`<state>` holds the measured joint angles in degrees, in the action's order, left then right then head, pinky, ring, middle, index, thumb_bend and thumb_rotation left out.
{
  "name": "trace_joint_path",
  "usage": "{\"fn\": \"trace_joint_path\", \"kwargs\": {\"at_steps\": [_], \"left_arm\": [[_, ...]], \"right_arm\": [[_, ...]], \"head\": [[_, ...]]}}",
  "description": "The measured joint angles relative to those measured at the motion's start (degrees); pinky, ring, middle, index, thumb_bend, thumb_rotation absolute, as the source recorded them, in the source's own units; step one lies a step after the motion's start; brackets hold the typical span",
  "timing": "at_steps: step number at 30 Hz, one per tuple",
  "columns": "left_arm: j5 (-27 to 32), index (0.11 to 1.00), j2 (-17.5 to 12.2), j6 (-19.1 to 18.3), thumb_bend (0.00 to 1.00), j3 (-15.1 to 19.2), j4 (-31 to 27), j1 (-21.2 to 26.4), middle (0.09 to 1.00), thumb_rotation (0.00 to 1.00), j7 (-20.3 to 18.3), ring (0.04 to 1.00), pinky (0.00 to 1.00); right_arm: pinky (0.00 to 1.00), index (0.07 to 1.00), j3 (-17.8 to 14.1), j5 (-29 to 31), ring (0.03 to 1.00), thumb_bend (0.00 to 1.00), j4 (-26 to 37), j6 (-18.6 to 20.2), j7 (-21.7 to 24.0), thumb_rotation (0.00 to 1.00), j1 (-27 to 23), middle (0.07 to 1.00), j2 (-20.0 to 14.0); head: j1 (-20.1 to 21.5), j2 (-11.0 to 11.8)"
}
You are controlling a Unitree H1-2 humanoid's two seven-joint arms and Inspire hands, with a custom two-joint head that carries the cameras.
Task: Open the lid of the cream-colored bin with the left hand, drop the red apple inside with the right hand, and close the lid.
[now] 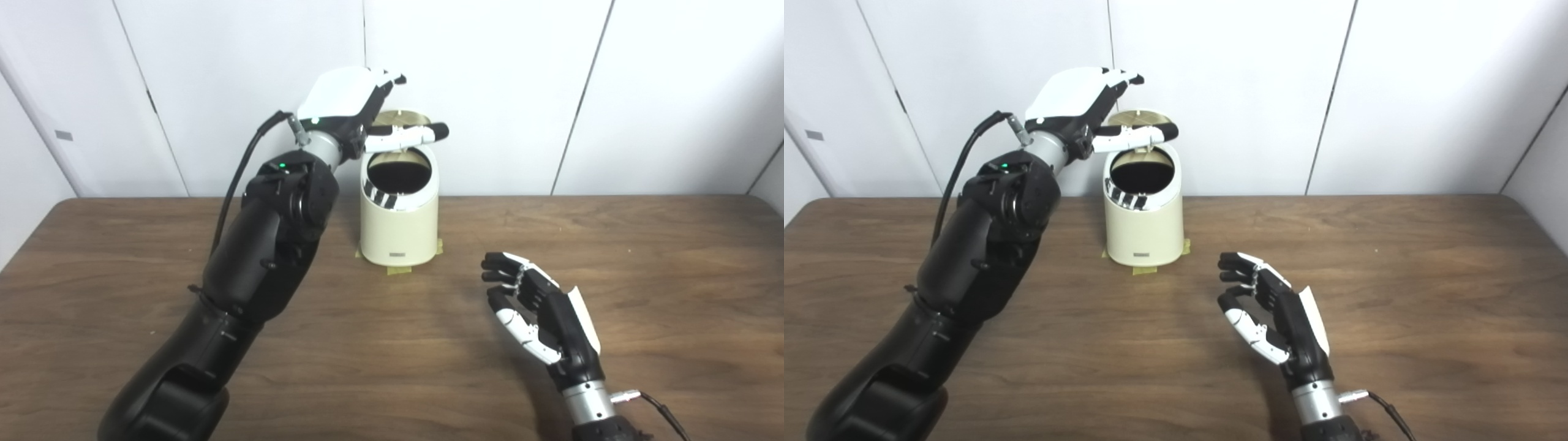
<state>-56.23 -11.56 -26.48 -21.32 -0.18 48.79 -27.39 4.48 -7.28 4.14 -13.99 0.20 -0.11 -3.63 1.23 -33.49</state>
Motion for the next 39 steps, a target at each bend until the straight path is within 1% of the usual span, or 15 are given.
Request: {"fn": "trace_joint_path", "kwargs": {"at_steps": [5, 9, 14, 19, 22, 28, 30, 36, 39], "left_arm": [[-0.03, 0.927, 0.08, 0.01, 0.9, -0.23, 0.49, -0.23, 0.966, 1.0, 0.02, 1.0, 1.0], [-0.05, 0.922, 0.08, 0.08, 0.89, -0.57, 0.52, -0.86, 0.96, 1.0, 0.11, 1.0, 1.0], [-0.2, 0.921, 0.1, 0.22, 0.92, -1.6, -0.47, -3.13, 0.953, 1.0, 0.11, 1.0, 1.0], [-0.28, 0.916, 0.37, 0.44, 0.92, -2.53, -2.64, -5.72, 0.948, 1.0, 0.1, 1.0, 1.0], [-0.49, 0.914, 0.65, 0.44, 0.91, -2.93, -2.69, -6.82, 0.944, 1.0, 0.1, 1.0, 1.0], [-0.6, 0.92, 0.79, 0.74, 0.91, -3.24, -2.84, -8.4, 0.949, 1.0, 0.11, 1.0, 1.0], [-0.61, 0.925, 0.78, 0.85, 0.91, -3.33, -2.84, -8.95, 0.954, 1.0, 0.1, 1.0, 1.0], [-0.93, 0.92, 0.8, 0.63, 0.87, -3.62, -3.95, -9.44, 0.95, 1.0, -0.77, 1.0, 1.0], [-1.1, 0.918, 0.91, 0.55, 0.88, -3.83, -4.08, -9.98, 0.949, 1.0, -0.81, 1.0, 1.0]], "right_arm": [[0.62, 0.744, 0.29, -0.01, 0.723, 0.22, 0.01, 0.0, 0.22, 0.48, 0.01, 0.755, 0.01], [0.62, 0.744, 0.39, 0.0, 0.725, 0.23, 0.03, 0.03, 0.38, 0.48, 0.01, 0.756, 0.01], [0.63, 0.738, 0.34, 0.6, 0.728, 0.24, 0.09, 0.17, 0.76, 0.47, 0.04, 0.756, 0.11], [0.63, 0.743, 0.25, 0.61, 0.73, 0.24, 0.14, 0.41, 0.79, 0.5, 0.05, 0.76, 0.27], [0.63, 0.741, 0.24, 0.75, 0.731, 0.24, 0.52, 0.42, 0.89, 0.49, 0.06, 0.759, 0.3], [0.63, 0.741, 0.2, 1.34, 0.727, 0.24, 0.66, 0.49, 1.37, 0.47, 0.05, 0.758, 0.28], [0.63, 0.742, 0.18, 1.4, 0.728, 0.25, 0.66, 0.52, 1.42, 0.49, 0.05, 0.759, 0.28], [0.63, 0.739, 0.05, 1.48, 0.724, 0.24, 0.74, 0.83, 1.45, 0.48, 0.05, 0.754, 0.28], [0.62, 0.734, 0.05, 1.31, 0.718, 0.25, 0.74, 0.83, 1.43, 0.49, 0.04, 0.748, 0.28]], "head": [[0.09, -0.26], [0.44, -0.44], [0.44, -0.44], [0.61, -0.61], [0.62, -0.62], [0.62, -0.79], [0.62, -0.79], [0.79, -0.97], [0.88, -0.88]]}}
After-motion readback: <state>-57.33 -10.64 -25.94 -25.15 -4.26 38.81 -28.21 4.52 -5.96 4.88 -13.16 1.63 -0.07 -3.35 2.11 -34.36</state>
